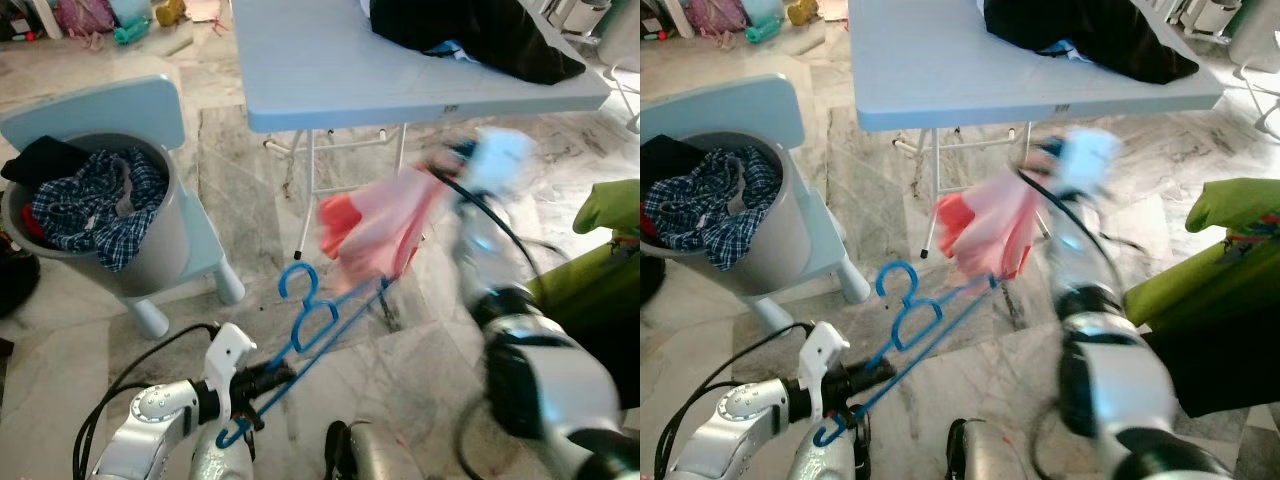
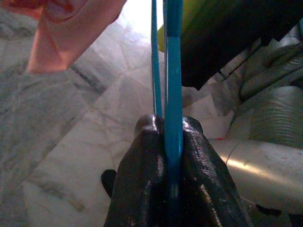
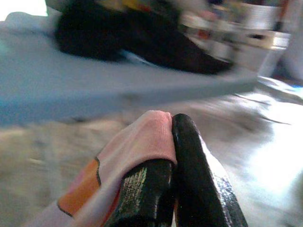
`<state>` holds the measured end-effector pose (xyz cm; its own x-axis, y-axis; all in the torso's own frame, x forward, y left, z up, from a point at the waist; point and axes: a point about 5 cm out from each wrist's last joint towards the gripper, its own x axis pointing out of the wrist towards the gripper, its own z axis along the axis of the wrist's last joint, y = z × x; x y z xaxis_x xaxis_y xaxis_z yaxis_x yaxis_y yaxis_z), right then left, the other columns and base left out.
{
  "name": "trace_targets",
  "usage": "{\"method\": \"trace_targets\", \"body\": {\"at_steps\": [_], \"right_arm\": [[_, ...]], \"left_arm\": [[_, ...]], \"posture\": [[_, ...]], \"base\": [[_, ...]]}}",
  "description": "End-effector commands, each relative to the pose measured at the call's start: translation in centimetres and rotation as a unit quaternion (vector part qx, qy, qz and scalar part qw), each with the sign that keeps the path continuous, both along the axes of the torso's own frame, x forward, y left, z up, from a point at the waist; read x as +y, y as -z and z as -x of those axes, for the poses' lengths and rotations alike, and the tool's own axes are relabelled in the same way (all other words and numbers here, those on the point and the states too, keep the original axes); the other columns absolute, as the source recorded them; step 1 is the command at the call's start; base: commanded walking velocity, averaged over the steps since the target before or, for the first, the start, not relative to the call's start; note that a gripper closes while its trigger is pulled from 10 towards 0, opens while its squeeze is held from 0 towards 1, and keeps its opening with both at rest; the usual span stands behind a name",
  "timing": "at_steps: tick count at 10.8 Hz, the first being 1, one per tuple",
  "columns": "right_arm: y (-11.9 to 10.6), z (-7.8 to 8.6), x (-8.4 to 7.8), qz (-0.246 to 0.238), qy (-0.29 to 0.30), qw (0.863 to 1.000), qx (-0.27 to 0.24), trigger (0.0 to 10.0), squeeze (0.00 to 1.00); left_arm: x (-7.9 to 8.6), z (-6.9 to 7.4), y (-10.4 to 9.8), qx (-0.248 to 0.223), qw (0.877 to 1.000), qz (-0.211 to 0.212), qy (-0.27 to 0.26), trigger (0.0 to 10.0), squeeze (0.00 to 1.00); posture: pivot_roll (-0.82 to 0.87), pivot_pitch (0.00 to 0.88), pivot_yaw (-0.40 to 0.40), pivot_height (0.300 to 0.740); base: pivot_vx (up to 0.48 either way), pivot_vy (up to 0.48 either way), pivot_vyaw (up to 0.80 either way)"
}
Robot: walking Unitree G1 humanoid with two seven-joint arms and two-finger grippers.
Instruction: Hang hanger
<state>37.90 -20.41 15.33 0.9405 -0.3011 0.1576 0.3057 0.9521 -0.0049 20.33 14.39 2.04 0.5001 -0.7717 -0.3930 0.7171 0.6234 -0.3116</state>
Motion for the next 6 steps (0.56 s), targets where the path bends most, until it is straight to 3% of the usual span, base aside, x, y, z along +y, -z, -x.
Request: {"method": "trace_targets", "body": {"at_steps": [1,3,4,5,6], "right_arm": [[1.1,0.6,-1.4,0.014,0.045,0.999,0.026,0.0,0.00],[3.0,1.9,-4.1,0.021,0.114,0.991,0.071,0.0,0.00],[3.3,2.1,-4.2,0.020,0.118,0.990,0.079,0.0,0.00],[3.7,1.7,-2.4,-0.027,0.057,0.996,0.069,0.0,0.00],[3.7,1.2,0.6,-0.068,-0.029,0.996,0.052,0.0,0.00]], "left_arm": [[0.0,0.4,-0.1,-0.001,1.000,-0.002,0.004,10.0,0.00],[-0.2,0.9,-0.2,0.008,1.000,0.021,0.018,10.0,0.00],[-0.4,1.2,-0.3,0.019,0.999,0.037,0.027,10.0,0.00],[-0.5,1.4,-0.3,0.031,0.998,0.042,0.032,10.0,0.00],[-0.3,0.8,0.1,0.008,1.000,0.001,0.021,10.0,0.00]], "posture": [[0.05,0.139,-0.078,0.740],[0.06,0.142,-0.082,0.740],[0.06,0.143,-0.082,0.740],[0.06,0.142,-0.081,0.740],[0.06,0.142,-0.080,0.740]], "base": [[0.000,0.000,0.00],[0.000,0.000,0.00],[0.000,0.000,0.00],[0.000,0.000,0.00],[0.000,0.000,0.00]]}}
